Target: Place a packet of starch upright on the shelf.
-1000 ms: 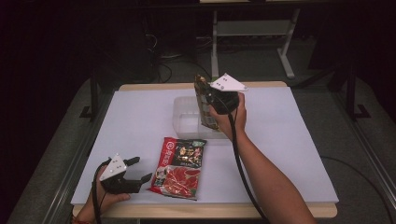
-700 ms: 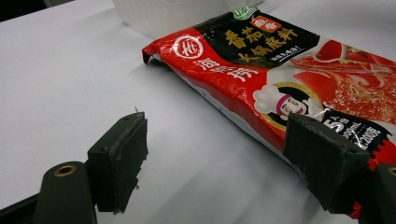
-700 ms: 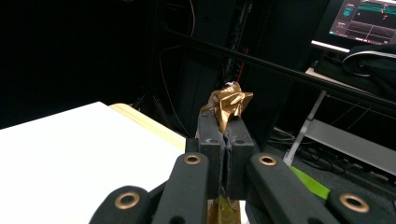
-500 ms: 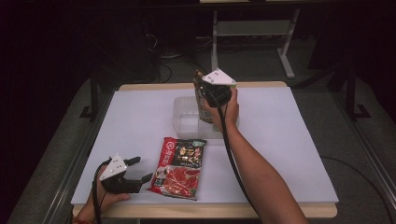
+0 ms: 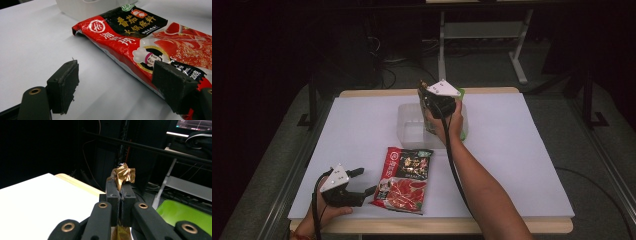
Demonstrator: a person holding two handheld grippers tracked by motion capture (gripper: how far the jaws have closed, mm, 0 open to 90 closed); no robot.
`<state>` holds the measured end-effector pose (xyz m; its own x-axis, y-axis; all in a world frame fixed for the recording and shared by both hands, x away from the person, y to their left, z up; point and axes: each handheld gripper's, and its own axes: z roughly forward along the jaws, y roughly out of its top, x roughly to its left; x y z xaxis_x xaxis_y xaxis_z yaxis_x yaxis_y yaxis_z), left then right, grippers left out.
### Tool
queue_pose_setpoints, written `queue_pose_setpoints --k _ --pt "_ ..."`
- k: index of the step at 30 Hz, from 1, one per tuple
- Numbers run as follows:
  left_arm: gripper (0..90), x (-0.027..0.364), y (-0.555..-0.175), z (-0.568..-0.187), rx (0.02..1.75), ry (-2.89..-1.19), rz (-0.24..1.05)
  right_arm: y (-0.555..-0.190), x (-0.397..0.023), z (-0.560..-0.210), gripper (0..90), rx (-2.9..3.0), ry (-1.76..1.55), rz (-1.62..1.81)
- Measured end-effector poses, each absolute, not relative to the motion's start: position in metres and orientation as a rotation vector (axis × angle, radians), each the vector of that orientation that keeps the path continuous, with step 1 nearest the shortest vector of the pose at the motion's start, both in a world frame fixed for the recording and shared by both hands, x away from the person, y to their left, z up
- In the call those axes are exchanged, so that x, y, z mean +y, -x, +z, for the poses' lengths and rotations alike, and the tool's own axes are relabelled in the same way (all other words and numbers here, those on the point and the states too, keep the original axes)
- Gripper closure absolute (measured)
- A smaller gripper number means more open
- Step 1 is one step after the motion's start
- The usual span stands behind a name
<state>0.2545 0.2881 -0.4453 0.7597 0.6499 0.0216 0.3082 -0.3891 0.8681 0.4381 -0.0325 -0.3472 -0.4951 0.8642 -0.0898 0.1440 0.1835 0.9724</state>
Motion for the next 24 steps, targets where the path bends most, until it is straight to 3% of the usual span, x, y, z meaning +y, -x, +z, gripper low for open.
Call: queue_pose_setpoints --k 11,24 --pt "21.6 0.288 -0.255 -0.446 0.727 -2.001 0.453 -0.421 -0.038 -0.368 87.2 1.815 -0.894 1.388" --pt "21.6 0.287 -0.254 -0.445 0.729 -2.003 0.458 -0.406 -0.046 -0.369 86.1 1.852 -0.869 1.421"
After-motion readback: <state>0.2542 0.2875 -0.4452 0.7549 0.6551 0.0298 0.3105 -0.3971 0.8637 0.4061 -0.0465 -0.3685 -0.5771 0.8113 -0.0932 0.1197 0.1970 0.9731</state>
